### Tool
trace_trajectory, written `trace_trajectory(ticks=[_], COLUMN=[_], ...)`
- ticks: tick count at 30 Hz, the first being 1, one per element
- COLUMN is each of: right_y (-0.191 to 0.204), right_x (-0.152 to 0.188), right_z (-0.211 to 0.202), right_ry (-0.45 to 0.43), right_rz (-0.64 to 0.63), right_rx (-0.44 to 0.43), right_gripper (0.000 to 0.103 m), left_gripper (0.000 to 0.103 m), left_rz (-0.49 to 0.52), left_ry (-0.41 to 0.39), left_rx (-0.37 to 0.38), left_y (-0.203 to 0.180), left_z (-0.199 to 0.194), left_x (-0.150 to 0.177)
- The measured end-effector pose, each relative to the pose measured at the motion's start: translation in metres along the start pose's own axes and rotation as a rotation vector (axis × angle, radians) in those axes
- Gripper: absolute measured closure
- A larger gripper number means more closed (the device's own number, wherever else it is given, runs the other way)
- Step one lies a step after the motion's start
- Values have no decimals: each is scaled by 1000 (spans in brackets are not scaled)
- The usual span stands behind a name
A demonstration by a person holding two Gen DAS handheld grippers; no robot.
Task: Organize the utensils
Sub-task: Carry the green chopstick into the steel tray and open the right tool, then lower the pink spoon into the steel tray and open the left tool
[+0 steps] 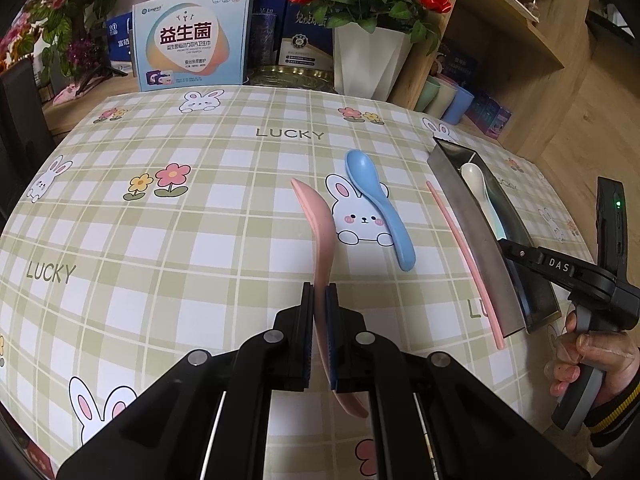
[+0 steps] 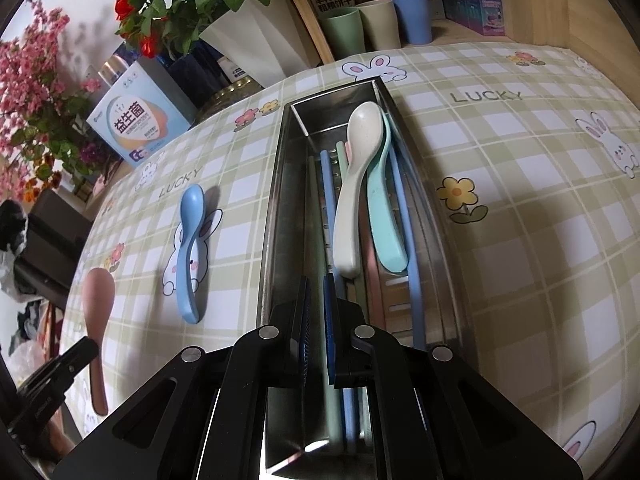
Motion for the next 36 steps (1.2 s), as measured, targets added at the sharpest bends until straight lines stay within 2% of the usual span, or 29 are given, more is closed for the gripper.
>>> trace_trajectory(ticks=[12,13,16,18,24,28,30,32,36], right_y=[-3,-3,-5,-6,-21,-33,-38,-44,-62], right_x=[-16,-16,-20,-21,-23,-28,-30,-32,-36], right_z=[-28,-29,-36,-39,-41,-45,-46,-47,-49], right_ry=[-52,-54,-82,-93,-86,-100,-97,-92,-85], right_rz=[-91,-96,-93,-85,-50,-26,-2,9,14], right_rx=[68,69,70,62,60,64,31,24,64], right_gripper=[94,89,59,59,48,29,18,17,17], left_gripper=[97,97,97,97,97,97,97,97,97], left_rz=[25,31,51,62,106,136,152,172,209], left_ry=[-5,-6,-7,-6,-3,4,11,17,41], left_rx=[3,4,6,9,27,45,55,63,83], left_y=[-15,-17,-26,-33,-61,-81,-93,-106,-135], left_z=[-5,-5,-5,-5,-1,5,8,13,26], left_x=[-8,-9,-13,-16,-27,-32,-34,-37,-48])
Point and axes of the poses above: each gripper's, at about its wrist camera, not at the fingertips, and z roughly the way its jaws point, y to its left, x to its underside, the point moved 10 cm from there along z, roughly the way its jaws point, and after that the axes turned 2 degrees about -x, right-handed, at the moved point
